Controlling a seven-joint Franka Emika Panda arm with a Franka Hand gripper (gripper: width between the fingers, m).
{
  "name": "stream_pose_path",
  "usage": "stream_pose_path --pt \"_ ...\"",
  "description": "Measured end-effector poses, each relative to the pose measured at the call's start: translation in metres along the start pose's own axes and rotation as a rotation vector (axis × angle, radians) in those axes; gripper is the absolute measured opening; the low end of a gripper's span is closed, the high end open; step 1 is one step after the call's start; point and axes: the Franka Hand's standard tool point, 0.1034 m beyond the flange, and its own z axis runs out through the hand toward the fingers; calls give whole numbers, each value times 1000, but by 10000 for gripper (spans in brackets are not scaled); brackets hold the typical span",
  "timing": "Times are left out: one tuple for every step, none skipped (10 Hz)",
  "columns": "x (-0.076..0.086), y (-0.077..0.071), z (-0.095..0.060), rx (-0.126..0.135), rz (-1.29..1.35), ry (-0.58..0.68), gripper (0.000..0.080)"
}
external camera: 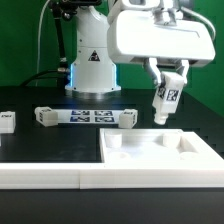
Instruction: Assemble one leg
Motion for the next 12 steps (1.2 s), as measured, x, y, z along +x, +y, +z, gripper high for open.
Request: stream_pose_path --pt "12 -4 3 10 34 -19 291" --pt "26 -10 7 17 42 -5 291" --pt "36 -9 18 19 37 5 291" --pt "41 -2 27 14 27 19 291" --pt "40 -2 28 15 29 17 291" --pt "40 -3 28 15 28 17 291" --pt "39 -2 28 15 28 16 291" --pt "37 -2 28 13 28 17 291" --pt "26 0 28 10 32 10 291" --pt "27 -2 29 12 51 2 291" --pt "35 -3 32 13 70 4 291" --pt "42 -3 35 12 95 7 291"
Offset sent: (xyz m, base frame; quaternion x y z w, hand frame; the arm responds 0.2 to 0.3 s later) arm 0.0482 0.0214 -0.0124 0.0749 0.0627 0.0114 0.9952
